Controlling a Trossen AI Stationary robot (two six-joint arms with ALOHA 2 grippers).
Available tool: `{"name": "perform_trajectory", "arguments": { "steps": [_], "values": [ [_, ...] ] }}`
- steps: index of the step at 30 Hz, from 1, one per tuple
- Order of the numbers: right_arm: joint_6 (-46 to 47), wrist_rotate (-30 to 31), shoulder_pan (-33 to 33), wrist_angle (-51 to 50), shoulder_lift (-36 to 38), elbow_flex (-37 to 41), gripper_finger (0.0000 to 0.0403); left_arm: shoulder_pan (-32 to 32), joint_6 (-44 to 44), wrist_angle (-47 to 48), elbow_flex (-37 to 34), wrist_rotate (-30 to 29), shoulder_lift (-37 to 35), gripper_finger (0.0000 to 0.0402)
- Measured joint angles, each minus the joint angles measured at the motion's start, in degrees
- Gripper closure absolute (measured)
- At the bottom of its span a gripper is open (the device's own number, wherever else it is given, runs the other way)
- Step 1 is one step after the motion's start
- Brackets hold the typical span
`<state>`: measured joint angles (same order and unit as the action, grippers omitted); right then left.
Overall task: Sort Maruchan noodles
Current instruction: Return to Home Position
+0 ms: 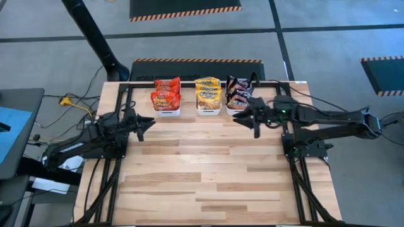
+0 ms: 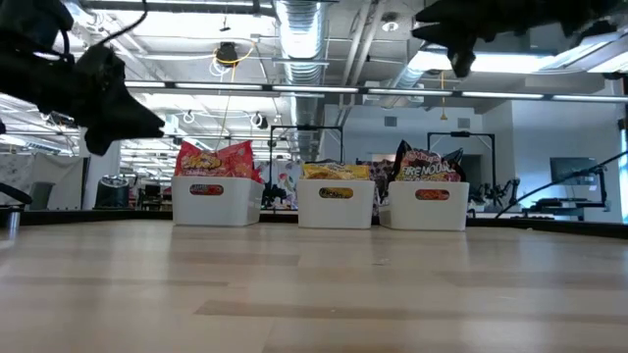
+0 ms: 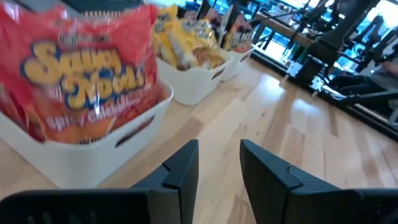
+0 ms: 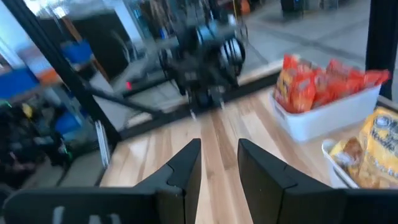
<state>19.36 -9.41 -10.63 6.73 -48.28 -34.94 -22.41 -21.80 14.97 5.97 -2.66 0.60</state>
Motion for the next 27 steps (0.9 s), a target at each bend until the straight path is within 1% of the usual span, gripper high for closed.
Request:
{"name": "perform_trajectory", "arguments": {
  "steps": [3, 5, 8, 15, 17, 21, 23, 25, 27],
  "values": [
    [0.1, 0.0, 0.0, 3.6, 4.9, 5.0, 0.0271, 0.0, -1.4, -2.1, -0.8, -0.1, 0.3, 0.0297],
    [0.1, 0.0, 0.0, 4.2, 8.0, 8.0, 0.0271, 0.0, -1.4, -3.1, -0.8, -0.7, 0.6, 0.0297],
    [0.3, 0.0, 0.0, 4.5, 12.7, 12.3, 0.0271, 0.0, -1.6, -3.0, -0.8, -1.7, 0.4, 0.0297],
    [0.3, 0.2, -0.1, 4.5, 24.3, 21.3, 0.0271, 0.0, -3.6, 0.5, -0.4, -2.9, 0.5, 0.0297],
    [0.5, 0.2, -0.1, 4.1, 27.8, 23.7, 0.0271, 0.0, -1.0, 0.6, -0.4, -3.6, 0.5, 0.0297],
    [0.6, 0.3, -0.1, 2.9, 34.8, 27.9, 0.0271, 0.0, 11.3, 0.6, -0.4, -4.1, 0.5, 0.0297],
    [0.8, 0.3, -0.1, 1.9, 37.9, 29.8, 0.0271, 0.0, 16.0, 0.6, -0.4, -4.1, 0.5, 0.0297],
    [1.6, 0.3, -0.1, -0.4, 40.8, 31.1, 0.0271, 0.0, 18.8, 0.6, -0.4, -4.5, 0.5, 0.0297],
    [1.9, 0.3, -0.1, -1.7, 43.3, 32.4, 0.0271, -0.1, 19.6, 0.6, -0.4, -5.5, 0.5, 0.0297]
  ]
}}
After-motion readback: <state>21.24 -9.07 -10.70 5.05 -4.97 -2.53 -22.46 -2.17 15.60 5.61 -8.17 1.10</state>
